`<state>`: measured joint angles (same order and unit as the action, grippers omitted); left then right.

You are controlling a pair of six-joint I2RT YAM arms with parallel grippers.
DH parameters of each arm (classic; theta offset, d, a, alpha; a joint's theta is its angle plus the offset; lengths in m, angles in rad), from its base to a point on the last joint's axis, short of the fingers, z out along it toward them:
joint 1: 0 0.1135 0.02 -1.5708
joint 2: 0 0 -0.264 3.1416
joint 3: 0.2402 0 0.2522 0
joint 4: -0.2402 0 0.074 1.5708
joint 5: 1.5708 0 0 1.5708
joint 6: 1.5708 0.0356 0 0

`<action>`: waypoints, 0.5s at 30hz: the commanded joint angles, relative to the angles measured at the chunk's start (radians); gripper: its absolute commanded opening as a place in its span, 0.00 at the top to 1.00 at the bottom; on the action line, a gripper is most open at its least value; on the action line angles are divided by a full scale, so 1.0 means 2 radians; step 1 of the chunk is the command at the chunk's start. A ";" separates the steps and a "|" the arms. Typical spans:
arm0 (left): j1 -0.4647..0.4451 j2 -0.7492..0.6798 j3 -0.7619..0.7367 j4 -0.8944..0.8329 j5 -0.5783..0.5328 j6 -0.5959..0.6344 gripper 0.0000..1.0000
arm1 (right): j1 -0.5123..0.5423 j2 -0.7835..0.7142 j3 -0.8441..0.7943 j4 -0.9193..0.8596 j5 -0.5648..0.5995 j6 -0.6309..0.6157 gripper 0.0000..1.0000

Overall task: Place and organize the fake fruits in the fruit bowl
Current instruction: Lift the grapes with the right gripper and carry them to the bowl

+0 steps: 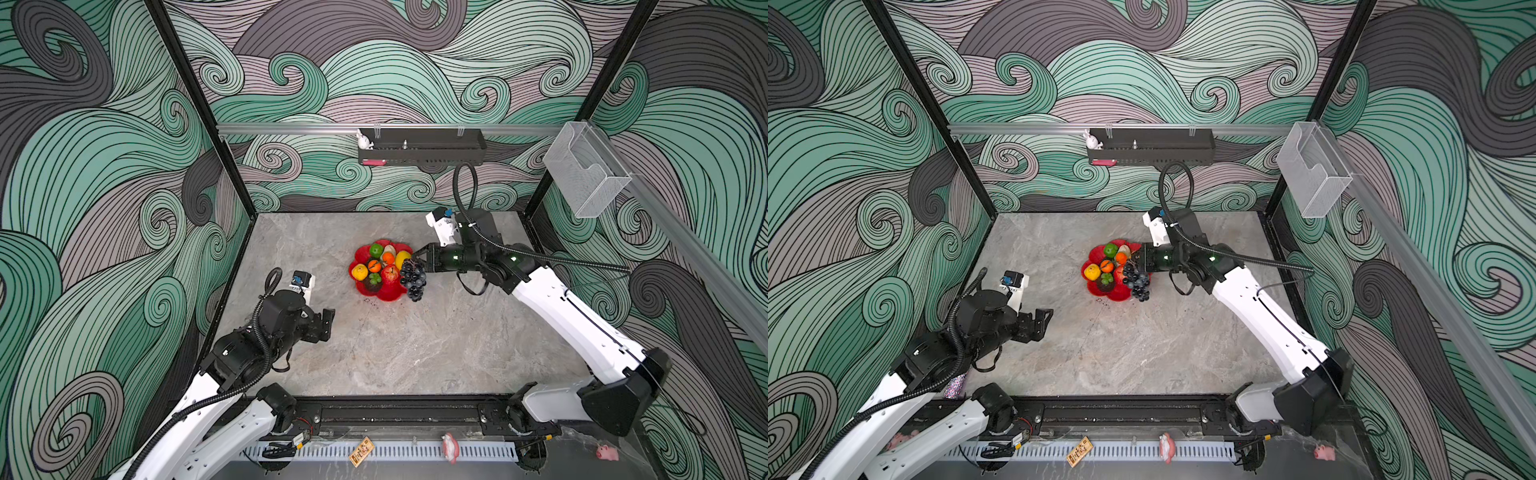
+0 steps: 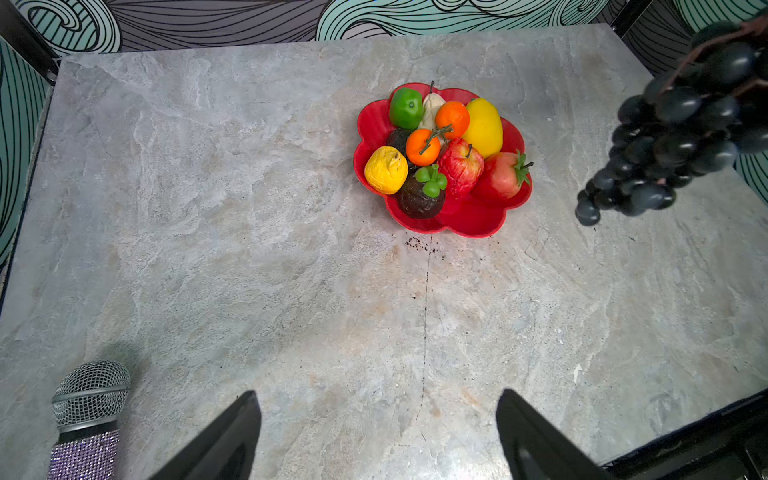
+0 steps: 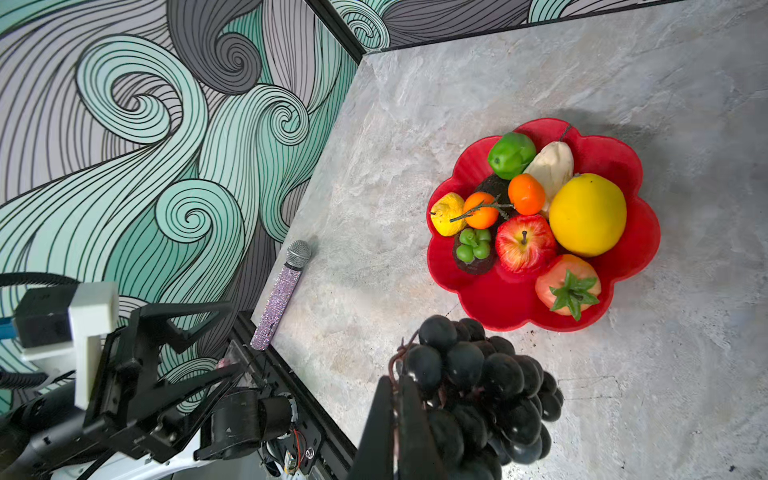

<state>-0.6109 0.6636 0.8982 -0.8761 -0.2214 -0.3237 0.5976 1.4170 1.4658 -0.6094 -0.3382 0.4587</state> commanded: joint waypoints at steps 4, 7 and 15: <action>-0.001 -0.002 0.002 -0.007 -0.007 0.002 0.09 | 0.005 0.059 0.043 0.014 0.013 -0.006 1.00; -0.001 -0.003 0.001 -0.006 -0.007 0.002 0.09 | 0.009 0.091 0.062 0.016 0.014 -0.007 1.00; -0.001 -0.004 0.001 -0.004 -0.004 0.003 0.09 | 0.025 0.175 0.092 0.019 0.018 -0.013 1.00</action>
<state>-0.6109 0.6632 0.8982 -0.8761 -0.2211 -0.3237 0.6331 1.7329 1.6226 -0.5900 -0.3126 0.4477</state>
